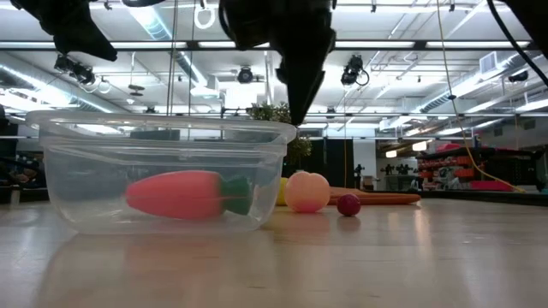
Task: Pick and placing Produce into tupperware
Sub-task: Put the red cherry into the transparent bin
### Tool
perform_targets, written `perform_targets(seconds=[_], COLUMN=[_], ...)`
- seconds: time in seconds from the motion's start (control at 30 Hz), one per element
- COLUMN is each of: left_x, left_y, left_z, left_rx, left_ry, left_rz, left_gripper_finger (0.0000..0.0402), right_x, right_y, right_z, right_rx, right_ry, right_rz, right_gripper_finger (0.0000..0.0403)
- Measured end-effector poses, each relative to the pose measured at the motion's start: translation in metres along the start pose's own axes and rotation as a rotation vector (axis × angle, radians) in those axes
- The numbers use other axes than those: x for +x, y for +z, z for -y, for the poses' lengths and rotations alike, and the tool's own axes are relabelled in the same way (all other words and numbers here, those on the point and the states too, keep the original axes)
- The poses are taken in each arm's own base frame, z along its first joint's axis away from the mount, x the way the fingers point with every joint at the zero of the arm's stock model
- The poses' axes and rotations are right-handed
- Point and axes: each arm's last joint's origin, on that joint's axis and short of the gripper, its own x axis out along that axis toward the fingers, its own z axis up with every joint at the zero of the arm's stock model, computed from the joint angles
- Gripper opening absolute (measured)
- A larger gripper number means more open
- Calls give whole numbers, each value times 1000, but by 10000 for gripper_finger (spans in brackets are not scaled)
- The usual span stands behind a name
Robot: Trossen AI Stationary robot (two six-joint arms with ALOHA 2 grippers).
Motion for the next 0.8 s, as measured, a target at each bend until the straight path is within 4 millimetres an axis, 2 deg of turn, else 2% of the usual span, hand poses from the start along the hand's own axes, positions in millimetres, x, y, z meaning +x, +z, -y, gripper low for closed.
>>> perform_targets(seconds=[0.13, 0.23, 0.33, 0.53, 0.67, 0.8], left_x=[0, 0, 0, 5, 16, 32], left_y=[2, 4, 8, 16, 23, 32], left_z=[0, 1, 2, 6, 14, 24], left_rx=[-6, -15, -29, -43, -5, 28], left_ry=[-4, -10, -20, -30, -85, -120], left_rz=[15, 40, 77, 114, 100, 89], left_gripper_finger=[96, 94, 94, 95, 95, 98], right_x=[-13, -21, -26, -15, -2, 4], right_y=[-17, -41, -66, -108, -123, -130], right_z=[4, 7, 11, 18, 16, 11], right_rx=[89, 184, 336, 680, 791, 830], right_ry=[-17, -39, -50, -14, 11, -4], right_rz=[5, 16, 99, 311, 351, 358], right_gripper_finger=[173, 175, 175, 175, 172, 167])
